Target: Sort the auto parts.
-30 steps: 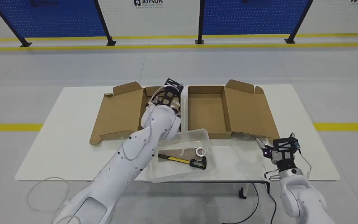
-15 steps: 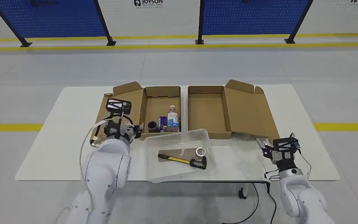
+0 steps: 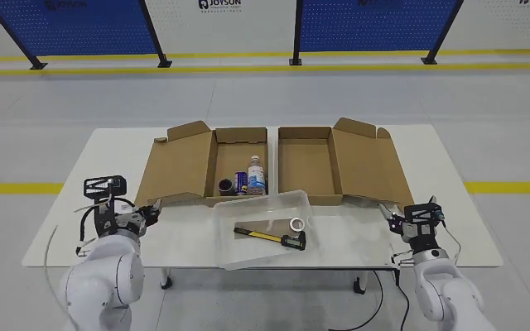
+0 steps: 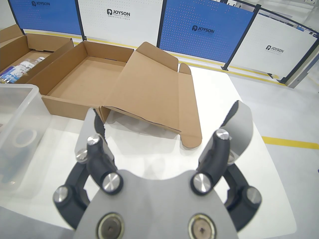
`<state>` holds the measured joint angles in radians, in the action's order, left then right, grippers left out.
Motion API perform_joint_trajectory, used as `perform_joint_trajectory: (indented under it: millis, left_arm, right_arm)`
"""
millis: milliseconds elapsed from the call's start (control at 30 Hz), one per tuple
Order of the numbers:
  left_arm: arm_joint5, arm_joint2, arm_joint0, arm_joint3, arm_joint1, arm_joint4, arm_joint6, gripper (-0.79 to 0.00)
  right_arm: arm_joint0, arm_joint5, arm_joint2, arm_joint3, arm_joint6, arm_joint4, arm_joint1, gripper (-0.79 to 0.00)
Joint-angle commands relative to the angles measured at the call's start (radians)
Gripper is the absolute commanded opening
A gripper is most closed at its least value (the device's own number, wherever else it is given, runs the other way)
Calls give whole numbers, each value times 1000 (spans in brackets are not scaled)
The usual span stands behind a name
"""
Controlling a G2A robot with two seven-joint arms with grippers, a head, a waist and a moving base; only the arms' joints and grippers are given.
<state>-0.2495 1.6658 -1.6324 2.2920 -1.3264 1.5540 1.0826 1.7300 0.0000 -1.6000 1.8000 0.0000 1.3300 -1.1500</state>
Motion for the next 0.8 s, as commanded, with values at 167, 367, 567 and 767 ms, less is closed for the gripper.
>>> perform_joint_trajectory:
  millis: [167, 367, 567, 767]
  left_arm:
    - [0, -1, 1, 0, 0, 0, 0, 0]
    - [0, -1, 1, 0, 0, 0, 0, 0]
    - [0, -1, 1, 0, 0, 0, 0, 0]
    - [0, -1, 1, 0, 0, 0, 0, 0]
  right_arm:
    - [-5, -12, 5, 10, -9, 5, 0, 0]
    - [-30, -144, 39, 66, 0, 68, 4, 0]
    - [-77, -323, 86, 170, 79, 88, 11, 0]
    - [-169, -522, 138, 235, 315, 25, 18, 0]
